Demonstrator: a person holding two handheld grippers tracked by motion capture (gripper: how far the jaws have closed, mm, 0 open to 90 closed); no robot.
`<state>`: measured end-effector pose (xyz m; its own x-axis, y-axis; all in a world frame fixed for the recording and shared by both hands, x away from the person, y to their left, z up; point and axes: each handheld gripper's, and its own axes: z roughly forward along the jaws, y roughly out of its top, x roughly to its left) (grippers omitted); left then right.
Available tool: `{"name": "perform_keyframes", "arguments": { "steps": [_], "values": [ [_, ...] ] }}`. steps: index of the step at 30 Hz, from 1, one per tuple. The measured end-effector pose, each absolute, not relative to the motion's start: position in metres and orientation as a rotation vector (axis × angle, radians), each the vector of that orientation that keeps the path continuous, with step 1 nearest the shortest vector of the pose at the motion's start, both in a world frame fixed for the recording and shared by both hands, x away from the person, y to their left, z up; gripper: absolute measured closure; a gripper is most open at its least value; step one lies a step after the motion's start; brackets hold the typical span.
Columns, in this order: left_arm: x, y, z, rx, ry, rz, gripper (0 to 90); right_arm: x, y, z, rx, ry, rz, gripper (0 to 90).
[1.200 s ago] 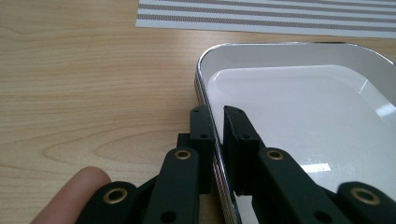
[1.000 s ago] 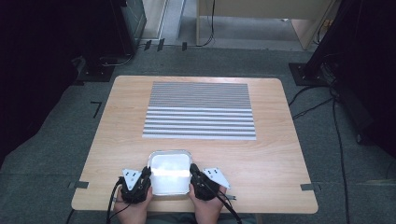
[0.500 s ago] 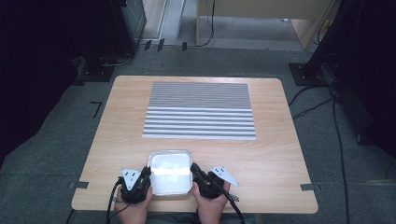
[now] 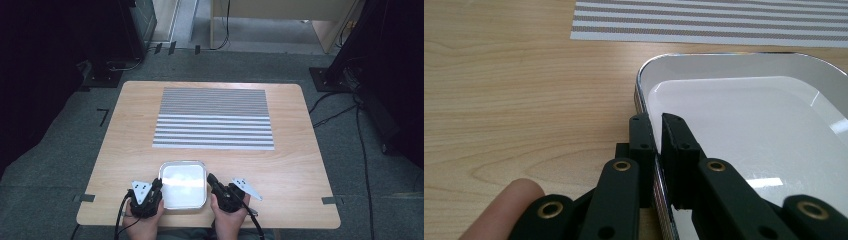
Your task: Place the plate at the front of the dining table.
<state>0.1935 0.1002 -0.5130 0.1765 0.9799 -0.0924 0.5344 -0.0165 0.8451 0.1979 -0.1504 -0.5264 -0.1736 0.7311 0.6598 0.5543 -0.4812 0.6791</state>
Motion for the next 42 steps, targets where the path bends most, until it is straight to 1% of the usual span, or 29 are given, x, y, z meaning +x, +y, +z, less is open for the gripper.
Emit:
{"name": "perform_keyframes", "arguments": {
  "steps": [4, 15, 17, 20, 25, 35, 42],
  "values": [
    [0.194, 0.099, -0.514, 1.667, 1.462, 0.715, 84.2, 0.199, -0.153, -0.528, 1.978, 1.511, 1.719, 90.0],
    [0.195, 0.1, -0.515, 1.663, 1.469, 0.696, 83.6, 0.203, -0.152, -0.529, 2.018, 1.559, 1.747, 90.0],
    [0.195, 0.1, -0.515, 1.664, 1.47, 0.693, 83.6, 0.205, -0.151, -0.529, 2.043, 1.576, 1.74, 88.0],
    [0.195, 0.101, -0.515, 1.664, 1.471, 0.691, 83.6, 0.207, -0.151, -0.53, 2.059, 1.583, 1.741, 88.6],
    [0.195, 0.101, -0.515, 1.663, 1.471, 0.69, 83.6, 0.202, -0.147, -0.528, 1.981, 1.586, 1.687, 90.0],
    [0.196, 0.1, -0.515, 1.67, 1.468, 0.679, 82.2, 0.2, -0.154, -0.527, 2.008, 1.525, 1.828, 90.0],
    [0.195, 0.095, -0.516, 1.711, 1.433, 0.721, 80.3, 0.199, -0.159, -0.529, 2.04, 1.508, 1.844, 90.0]
  ]
}}
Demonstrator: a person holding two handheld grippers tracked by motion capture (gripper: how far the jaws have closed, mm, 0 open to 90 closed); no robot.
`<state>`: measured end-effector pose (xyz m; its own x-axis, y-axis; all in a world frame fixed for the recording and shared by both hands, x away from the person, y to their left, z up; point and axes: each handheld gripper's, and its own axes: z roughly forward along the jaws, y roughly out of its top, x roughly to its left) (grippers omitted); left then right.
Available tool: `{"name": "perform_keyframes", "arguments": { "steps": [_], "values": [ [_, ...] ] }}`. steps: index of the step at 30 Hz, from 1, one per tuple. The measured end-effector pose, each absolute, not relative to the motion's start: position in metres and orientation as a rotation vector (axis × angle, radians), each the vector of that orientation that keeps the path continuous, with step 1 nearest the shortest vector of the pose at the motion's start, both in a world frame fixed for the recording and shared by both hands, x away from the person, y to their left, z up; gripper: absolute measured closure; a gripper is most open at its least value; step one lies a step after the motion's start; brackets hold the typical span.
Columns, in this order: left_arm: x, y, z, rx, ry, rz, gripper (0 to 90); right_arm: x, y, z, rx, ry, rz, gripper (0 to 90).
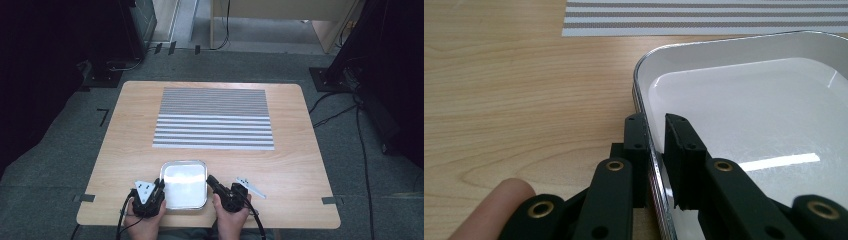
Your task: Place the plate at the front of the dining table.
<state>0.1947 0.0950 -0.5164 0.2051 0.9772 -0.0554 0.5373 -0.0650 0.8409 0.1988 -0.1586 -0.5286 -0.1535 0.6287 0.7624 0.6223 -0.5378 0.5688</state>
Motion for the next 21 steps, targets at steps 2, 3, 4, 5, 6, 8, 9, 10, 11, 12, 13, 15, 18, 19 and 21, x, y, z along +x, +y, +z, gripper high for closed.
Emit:
{"name": "perform_keyframes", "arguments": {
  "steps": [2, 3, 4, 5, 6, 8, 9, 10, 11, 12, 13, 15, 18, 19, 21],
  "values": [
    [0.195, 0.094, -0.516, 1.719, 1.429, 0.725, 79.2, 0.198, -0.161, -0.528, 2.041, 1.497, 1.856, 90.0],
    [0.195, 0.093, -0.517, 1.726, 1.422, 0.723, 78.8, 0.198, -0.161, -0.528, 2.039, 1.496, 1.863, 90.0],
    [0.195, 0.092, -0.517, 1.729, 1.415, 0.725, 78.0, 0.198, -0.161, -0.528, 2.04, 1.506, 1.882, 90.0],
    [0.195, 0.091, -0.517, 1.741, 1.408, 0.735, 77.4, 0.198, -0.161, -0.528, 2.043, 1.512, 1.882, 90.0],
    [0.194, 0.09, -0.517, 1.744, 1.402, 0.739, 76.8, 0.198, -0.16, -0.529, 2.035, 1.514, 1.882, 90.0],
    [0.194, 0.09, -0.517, 1.748, 1.397, 0.739, 75.6, 0.197, -0.16, -0.528, 2.033, 1.503, 1.868, 90.0],
    [0.194, 0.09, -0.517, 1.745, 1.399, 0.736, 75.4, 0.197, -0.161, -0.528, 2.042, 1.491, 1.86, 90.0],
    [0.194, 0.09, -0.517, 1.744, 1.399, 0.735, 75.2, 0.196, -0.163, -0.528, 2.053, 1.456, 1.836, 90.0],
    [0.194, 0.09, -0.517, 1.742, 1.4, 0.734, 75.1, 0.195, -0.164, -0.529, 2.062, 1.439, 1.842, 90.0],
    [0.194, 0.09, -0.517, 1.742, 1.4, 0.734, 75.1, 0.195, -0.166, -0.529, 2.069, 1.428, 1.847, 90.0],
    [0.194, 0.09, -0.517, 1.742, 1.4, 0.734, 75.1, 0.196, -0.166, -0.529, 2.076, 1.432, 1.841, 88.9],
    [0.194, 0.09, -0.517, 1.741, 1.4, 0.733, 75.1, 0.198, -0.165, -0.529, 2.089, 1.454, 1.833, 83.9],
    [0.194, 0.09, -0.517, 1.74, 1.4, 0.732, 75.1, 0.199, -0.16, -0.528, 2.049, 1.498, 1.795, 78.6],
    [0.194, 0.09, -0.517, 1.741, 1.4, 0.732, 75.1, 0.199, -0.157, -0.528, 2.027, 1.51, 1.778, 78.0],
    [0.194, 0.09, -0.517, 1.74, 1.4, 0.732, 75.2, 0.196, -0.152, -0.527, 1.969, 1.544, 1.713, 79.8]
  ]
}}
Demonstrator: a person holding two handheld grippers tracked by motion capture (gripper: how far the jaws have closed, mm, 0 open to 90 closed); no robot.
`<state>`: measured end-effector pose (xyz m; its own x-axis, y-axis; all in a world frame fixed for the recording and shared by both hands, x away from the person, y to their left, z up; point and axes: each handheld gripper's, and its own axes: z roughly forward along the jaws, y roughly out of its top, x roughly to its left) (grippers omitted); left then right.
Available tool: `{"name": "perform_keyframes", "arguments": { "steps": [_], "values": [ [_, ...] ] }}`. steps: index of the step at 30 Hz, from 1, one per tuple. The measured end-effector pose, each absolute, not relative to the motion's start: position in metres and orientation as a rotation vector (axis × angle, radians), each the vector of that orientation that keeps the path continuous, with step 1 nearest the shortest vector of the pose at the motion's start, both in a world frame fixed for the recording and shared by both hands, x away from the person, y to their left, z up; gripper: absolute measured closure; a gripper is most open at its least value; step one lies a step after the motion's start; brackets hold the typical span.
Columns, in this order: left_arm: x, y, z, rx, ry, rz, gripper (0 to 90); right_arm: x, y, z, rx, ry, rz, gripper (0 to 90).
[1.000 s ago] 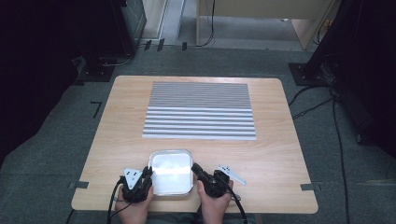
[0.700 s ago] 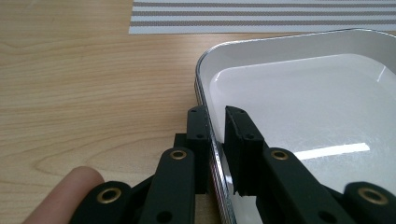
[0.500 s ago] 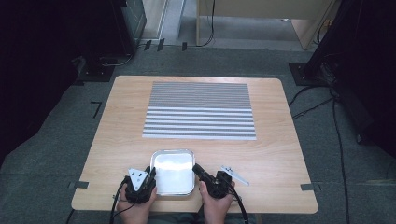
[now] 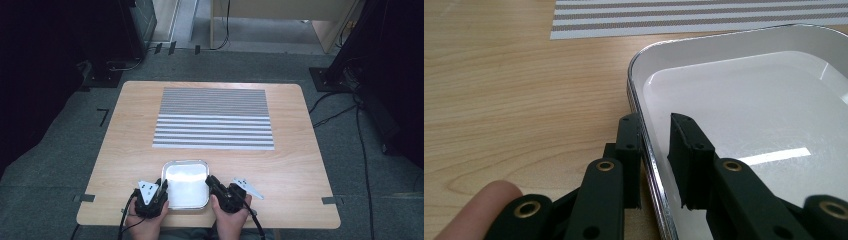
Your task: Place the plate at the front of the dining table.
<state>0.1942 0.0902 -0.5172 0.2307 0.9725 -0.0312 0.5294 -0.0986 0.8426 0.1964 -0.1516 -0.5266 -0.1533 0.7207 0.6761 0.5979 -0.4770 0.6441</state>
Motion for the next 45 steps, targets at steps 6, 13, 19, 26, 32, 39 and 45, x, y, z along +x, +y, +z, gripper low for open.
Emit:
{"name": "perform_keyframes", "arguments": {
  "steps": [6, 13, 19, 26, 32, 39, 45],
  "values": [
    [0.194, 0.09, -0.517, 1.738, 1.398, 0.736, 75.1, 0.188, -0.129, -0.522, 1.796, 1.591, 1.462, 86.4],
    [0.193, 0.09, -0.518, 1.734, 1.393, 0.731, 72.7, 0.186, -0.115, -0.52, 1.74, 1.576, 1.318, 87.7],
    [0.193, 0.089, -0.518, 1.738, 1.385, 0.736, 72.3, 0.187, -0.113, -0.52, 1.729, 1.557, 1.29, 89.6],
    [0.193, 0.089, -0.518, 1.74, 1.391, 0.745, 66.5, 0.19, -0.119, -0.517, 1.777, 1.5, 1.346, 90.0],
    [0.187, 0.086, -0.512, 1.685, 1.377, 0.7, 59.4, 0.189, -0.13, -0.512, 1.804, 1.436, 1.371, 90.0],
    [0.182, 0.068, -0.507, 1.707, 1.351, 0.714, 64.9, 0.188, -0.141, -0.515, 1.853, 1.386, 1.393, 90.0],
    [0.188, 0.065, -0.511, 1.692, 1.393, 0.64, 69.3, 0.186, -0.145, -0.517, 1.869, 1.366, 1.427, 90.0]
  ]
}}
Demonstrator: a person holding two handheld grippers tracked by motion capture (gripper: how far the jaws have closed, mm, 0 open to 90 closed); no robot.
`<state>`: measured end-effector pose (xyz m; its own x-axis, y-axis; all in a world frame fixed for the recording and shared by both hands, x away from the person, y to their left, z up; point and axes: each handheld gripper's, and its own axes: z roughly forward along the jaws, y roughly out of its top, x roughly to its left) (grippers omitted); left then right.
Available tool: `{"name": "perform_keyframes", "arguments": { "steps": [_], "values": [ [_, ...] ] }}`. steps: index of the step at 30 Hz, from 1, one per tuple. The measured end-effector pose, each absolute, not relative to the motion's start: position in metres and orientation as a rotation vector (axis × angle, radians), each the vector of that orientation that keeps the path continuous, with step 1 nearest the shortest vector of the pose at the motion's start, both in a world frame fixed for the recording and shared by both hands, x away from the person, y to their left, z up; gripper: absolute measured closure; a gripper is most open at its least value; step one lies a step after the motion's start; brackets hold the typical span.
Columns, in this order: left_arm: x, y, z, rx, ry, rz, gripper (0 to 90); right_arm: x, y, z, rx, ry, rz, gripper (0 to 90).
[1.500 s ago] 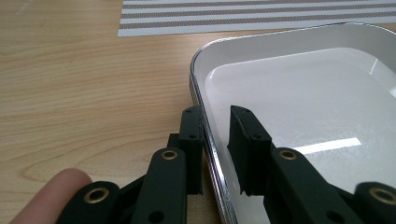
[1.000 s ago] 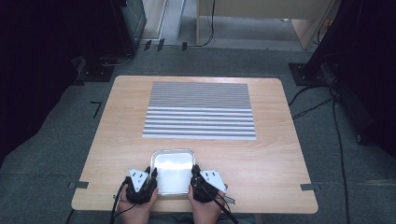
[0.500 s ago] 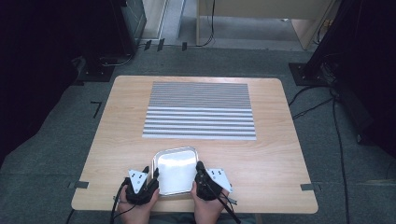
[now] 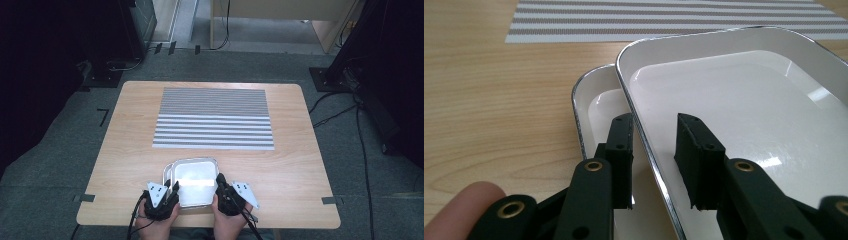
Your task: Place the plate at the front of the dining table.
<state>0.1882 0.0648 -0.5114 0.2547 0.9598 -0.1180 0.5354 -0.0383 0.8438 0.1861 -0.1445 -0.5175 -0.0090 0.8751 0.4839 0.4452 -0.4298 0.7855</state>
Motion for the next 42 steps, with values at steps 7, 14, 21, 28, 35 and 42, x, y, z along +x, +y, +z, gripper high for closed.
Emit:
{"name": "perform_keyframes", "arguments": {
  "steps": [7, 14, 21, 28, 35, 42],
  "values": [
    [0.194, 0.069, -0.513, 1.639, 1.457, 0.633, 82.0, 0.186, -0.146, -0.519, 1.86, 1.381, 1.468, 89.7],
    [0.196, 0.072, -0.513, 1.562, 1.488, 0.602, 85.5, 0.182, -0.145, -0.519, 1.84, 1.417, 1.47, 88.2],
    [0.194, 0.073, -0.512, 1.532, 1.478, 0.62, 86.7, 0.181, -0.139, -0.519, 1.791, 1.456, 1.403, 87.6],
    [0.19, 0.071, -0.506, 1.537, 1.462, 0.659, 86.9, 0.182, -0.139, -0.517, 1.8, 1.453, 1.386, 89.4],
    [0.188, 0.073, -0.483, 1.504, 1.425, 0.63, 89.0, 0.18, -0.143, -0.507, 1.794, 1.44, 1.436, 90.0],
    [0.205, 0.073, -0.488, 1.525, 1.449, 0.545, 89.3, 0.191, -0.15, -0.505, 1.855, 1.426, 1.457, 90.0]
  ]
}}
